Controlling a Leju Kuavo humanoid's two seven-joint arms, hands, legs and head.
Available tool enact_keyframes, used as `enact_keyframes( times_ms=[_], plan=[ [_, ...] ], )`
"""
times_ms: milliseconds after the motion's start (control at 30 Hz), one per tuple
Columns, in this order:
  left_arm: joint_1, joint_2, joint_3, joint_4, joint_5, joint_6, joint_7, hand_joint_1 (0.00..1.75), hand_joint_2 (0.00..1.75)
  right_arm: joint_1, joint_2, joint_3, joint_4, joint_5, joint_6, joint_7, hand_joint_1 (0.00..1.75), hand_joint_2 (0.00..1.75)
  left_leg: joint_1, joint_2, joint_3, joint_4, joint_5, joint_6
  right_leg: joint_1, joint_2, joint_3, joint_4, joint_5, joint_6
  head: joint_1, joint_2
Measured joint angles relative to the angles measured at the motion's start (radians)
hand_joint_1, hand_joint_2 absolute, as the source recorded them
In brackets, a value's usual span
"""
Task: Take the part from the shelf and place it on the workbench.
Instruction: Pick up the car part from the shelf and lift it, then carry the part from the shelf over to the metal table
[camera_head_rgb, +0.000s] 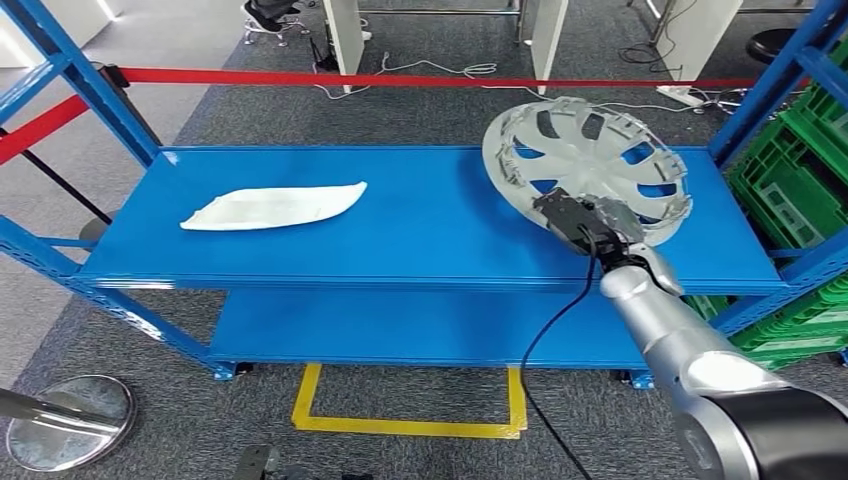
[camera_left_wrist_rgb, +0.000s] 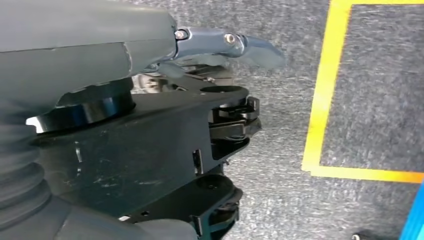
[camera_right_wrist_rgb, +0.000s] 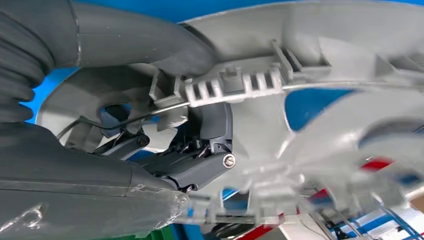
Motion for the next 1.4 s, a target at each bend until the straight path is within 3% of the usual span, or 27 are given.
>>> enact_keyframes(
  times_ms=[67,133,267,333,400,433,467,500,567,633,733,800,900,967,1033,1100,1133,1233,1300,1333,1400],
  plan=[
    [0.002,0.0,0.002,0.0,0.002,0.003,0.0,0.0,1.75,0.025,0.009,-0.016,-0.046,-0.038,-0.012,-0.041,1.75,1.75,0.0,0.0,0.064,-0.126,0.064,0.007,0.002,0.0,-0.001,0.002,0.0,0.004,0.0,0.0],
    [0.003,0.0,0.007,0.0,0.007,0.007,-0.002,0.0,1.75,0.087,0.025,-0.033,-0.157,-0.115,-0.03,-0.095,1.75,1.75,-0.001,-0.001,0.107,-0.214,0.087,0.014,0.006,0.001,-0.005,0.003,0.0,0.013,0.001,0.0],
    [0.008,-0.002,0.023,0.0,0.016,0.014,-0.012,0.0,1.75,0.296,0.074,-0.034,-0.528,-0.243,-0.065,-0.144,1.75,1.75,0.001,-0.004,0.114,-0.238,0.087,0.033,0.004,-0.001,-0.012,0.01,-0.012,0.033,0.003,0.0],
    [0.009,-0.003,0.029,0.0,0.022,0.017,-0.018,0.0,1.75,0.394,0.097,-0.014,-0.716,-0.302,-0.091,-0.17,1.75,1.75,0.004,-0.006,0.116,-0.242,0.088,0.042,0.003,-0.002,-0.048,0.092,-0.067,0.038,0.006,0.0],
    [0.011,-0.004,0.039,0.0,0.029,0.021,-0.024,0.0,1.75,0.484,0.119,0.013,-0.876,-0.366,-0.117,-0.202,1.75,1.75,0.003,-0.008,0.117,-0.242,0.085,0.046,0.003,-0.001,-0.106,0.224,-0.13,0.041,0.008,0.0],
    [0.013,-0.004,0.044,0.0,0.033,0.024,-0.028,0.0,1.75,0.527,0.129,0.028,-0.947,-0.392,-0.128,-0.216,1.75,1.75,0.003,-0.008,0.119,-0.242,0.083,0.047,0.003,-0.001,-0.125,0.266,-0.14,0.041,0.008,0.0],
    [0.015,-0.004,0.05,0.0,0.038,0.026,-0.031,0.0,1.75,0.568,0.138,0.045,-1.013,-0.41,-0.14,-0.229,1.75,1.75,0.003,-0.009,0.121,-0.242,0.081,0.046,0.002,-0.002,-0.13,0.276,-0.133,0.043,0.009,0.0],
    [0.017,-0.005,0.054,0.0,0.041,0.028,-0.035,0.0,1.75,0.604,0.146,0.062,-1.072,-0.419,-0.15,-0.241,1.75,1.75,0.003,-0.009,0.125,-0.242,0.078,0.044,0.001,-0.002,-0.116,0.245,-0.107,0.044,0.009,0.0],
    [0.017,-0.005,0.064,0.0,0.048,0.03,-0.041,0.0,1.75,0.663,0.157,0.098,-1.17,-0.42,-0.168,-0.258,1.75,1.75,0.004,-0.009,0.135,-0.242,0.07,0.034,-0.001,-0.004,-0.051,0.119,-0.044,0.047,0.009,0.0],
    [0.016,-0.005,0.073,0.0,0.052,0.03,-0.046,0.0,1.75,0.707,0.161,0.131,-1.241,-0.413,-0.176,-0.27,1.75,1.75,0.001,-0.008,0.141,-0.24,0.064,0.023,-0.001,-0.004,0.0,0.026,-0.02,0.04,0.009,0.0],
    [0.016,-0.005,0.08,0.0,0.053,0.031,-0.051,0.0,1.75,0.752,0.163,0.166,-1.305,-0.407,-0.175,-0.279,1.75,1.75,0.0,-0.005,0.143,-0.24,0.061,0.009,0.002,0.0,0.009,0.01,-0.025,0.016,0.006,0.0],
    [0.015,-0.005,0.084,0.0,0.053,0.031,-0.052,0.0,1.75,0.773,0.164,0.18,-1.333,-0.406,-0.175,-0.28,1.75,1.75,0.0,-0.001,0.13,-0.2,0.035,0.0,0.0,-0.001,0.011,0.009,-0.024,0.002,0.003,0.0],
    [0.015,-0.005,0.093,0.0,0.054,0.031,-0.054,0.0,1.75,0.795,0.165,0.197,-1.363,-0.397,-0.179,-0.289,1.75,1.75,-0.001,0.002,0.052,-0.028,-0.054,-0.007,-0.001,-0.002,0.012,0.008,-0.025,-0.01,-0.002,0.0],
    [0.016,-0.005,0.097,0.0,0.055,0.032,-0.054,0.0,1.75,0.809,0.166,0.207,-1.376,-0.38,-0.189,-0.297,1.75,1.75,-0.001,0.002,0.015,0.043,-0.072,-0.007,0.0,-0.002,0.012,0.008,-0.024,-0.011,-0.002,0.0],
    [0.016,-0.004,0.098,0.0,0.056,0.032,-0.054,0.0,1.75,0.824,0.167,0.218,-1.385,-0.362,-0.199,-0.302,1.75,1.75,-0.001,0.002,0.042,-0.019,-0.02,-0.002,0.0,-0.001,0.013,0.008,-0.024,-0.011,-0.002,0.0],
    [0.015,-0.004,0.098,0.0,0.056,0.033,-0.055,0.0,1.75,0.832,0.168,0.226,-1.393,-0.354,-0.204,-0.304,1.75,1.75,-0.002,0.002,0.106,-0.152,0.042,0.005,0.003,0.001,0.013,0.01,-0.024,-0.006,-0.002,0.0],
    [0.014,-0.004,0.098,0.0,0.056,0.033,-0.055,0.0,1.75,0.834,0.168,0.229,-1.396,-0.351,-0.207,-0.305,1.75,1.75,-0.002,0.001,0.129,-0.201,0.058,0.008,0.004,0.002,0.011,0.011,-0.023,-0.001,-0.002,0.0],
    [0.015,-0.005,0.098,0.0,0.058,0.036,-0.055,0.0,1.75,0.842,0.169,0.244,-1.401,-0.333,-0.215,-0.308,1.75,1.75,-0.003,0.0,0.142,-0.239,0.062,0.019,0.006,0.003,0.009,0.006,-0.019,0.015,-0.002,0.0],
    [0.016,-0.005,0.099,0.0,0.06,0.04,-0.055,0.0,1.75,0.849,0.169,0.258,-1.402,-0.325,-0.215,-0.309,1.75,1.75,0.0,-0.001,0.143,-0.243,0.066,0.029,0.005,0.001,0.001,0.023,-0.033,0.026,0.001,0.0],
    [0.016,-0.005,0.1,0.0,0.062,0.041,-0.055,0.0,1.75,0.853,0.169,0.266,-1.404,-0.326,-0.213,-0.309,1.75,1.75,0.002,0.0,0.144,-0.245,0.068,0.034,0.004,0.0,-0.014,0.057,-0.056,0.031,0.003,0.0],
    [0.016,-0.005,0.106,0.0,0.07,0.038,-0.053,0.0,1.75,0.862,0.169,0.283,-1.407,-0.334,-0.207,-0.312,1.75,1.75,0.002,0.002,0.145,-0.246,0.068,0.038,0.003,-0.002,-0.07,0.182,-0.121,0.039,0.008,0.0]
  ],
)
